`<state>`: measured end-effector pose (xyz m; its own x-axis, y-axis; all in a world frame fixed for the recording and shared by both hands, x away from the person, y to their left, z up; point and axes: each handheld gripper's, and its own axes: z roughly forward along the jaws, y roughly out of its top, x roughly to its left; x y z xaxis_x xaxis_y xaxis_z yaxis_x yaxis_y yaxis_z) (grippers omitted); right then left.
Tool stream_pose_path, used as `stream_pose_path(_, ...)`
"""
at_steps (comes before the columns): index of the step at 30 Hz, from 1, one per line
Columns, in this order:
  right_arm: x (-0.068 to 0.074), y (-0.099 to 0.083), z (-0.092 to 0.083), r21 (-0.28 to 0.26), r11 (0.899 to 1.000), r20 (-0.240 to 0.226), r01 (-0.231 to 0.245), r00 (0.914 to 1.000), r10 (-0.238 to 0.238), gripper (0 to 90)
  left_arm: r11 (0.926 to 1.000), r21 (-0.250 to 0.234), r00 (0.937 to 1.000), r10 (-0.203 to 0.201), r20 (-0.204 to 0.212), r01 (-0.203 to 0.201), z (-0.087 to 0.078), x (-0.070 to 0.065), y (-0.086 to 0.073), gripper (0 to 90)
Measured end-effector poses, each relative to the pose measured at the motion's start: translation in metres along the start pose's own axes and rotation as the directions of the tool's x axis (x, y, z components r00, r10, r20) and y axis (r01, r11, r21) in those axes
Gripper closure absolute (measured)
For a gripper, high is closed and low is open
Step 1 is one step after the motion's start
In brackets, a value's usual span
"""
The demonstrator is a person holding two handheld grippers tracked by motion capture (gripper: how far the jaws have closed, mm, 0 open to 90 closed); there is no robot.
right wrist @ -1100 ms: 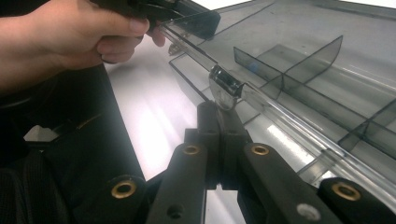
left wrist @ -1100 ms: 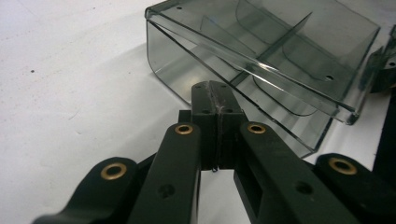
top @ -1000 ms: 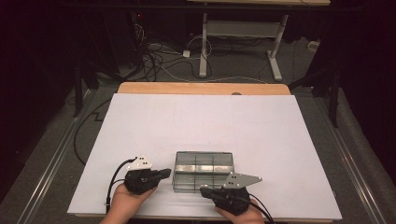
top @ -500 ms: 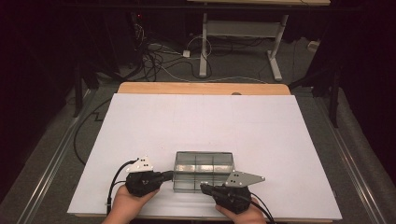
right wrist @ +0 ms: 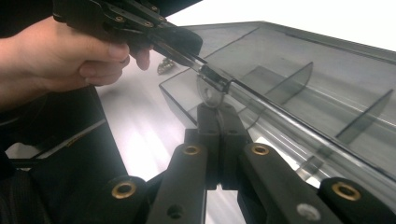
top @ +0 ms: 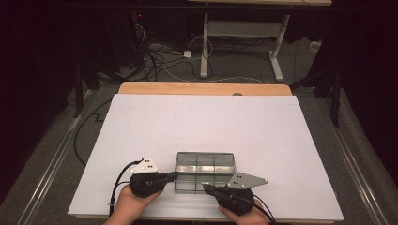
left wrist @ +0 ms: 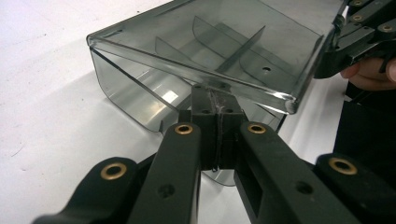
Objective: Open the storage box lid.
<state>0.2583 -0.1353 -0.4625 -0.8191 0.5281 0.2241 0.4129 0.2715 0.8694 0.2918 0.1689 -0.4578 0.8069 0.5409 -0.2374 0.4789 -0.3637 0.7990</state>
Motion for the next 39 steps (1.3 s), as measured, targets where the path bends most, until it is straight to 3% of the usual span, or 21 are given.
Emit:
stream_pose_path(13, -0.006, -0.006, -0.021, -0.001, 1.0, 0.087, -0.012, 0.9961, 0.012, 90.0, 0.9997, -0.018, 0.9997, 0.016, -0.019, -0.017, 0.004, 0.004, 0.009, 86.8)
stream_pose_path(26, -0.015, -0.011, -0.045, -0.026, 0.998, 0.183, -0.058, 0.9811, 0.062, 90.0, 0.9994, -0.023, 0.9993, 0.024, -0.028, -0.025, 0.01, 0.009, 0.017, 86.9)
stream_pose_path(39, -0.029, -0.019, -0.069, -0.052, 0.998, 0.239, -0.041, 0.9696, 0.052, 90.0, 0.9991, -0.023, 0.9991, 0.036, -0.025, -0.036, 0.015, 0.01, 0.021, 86.9)
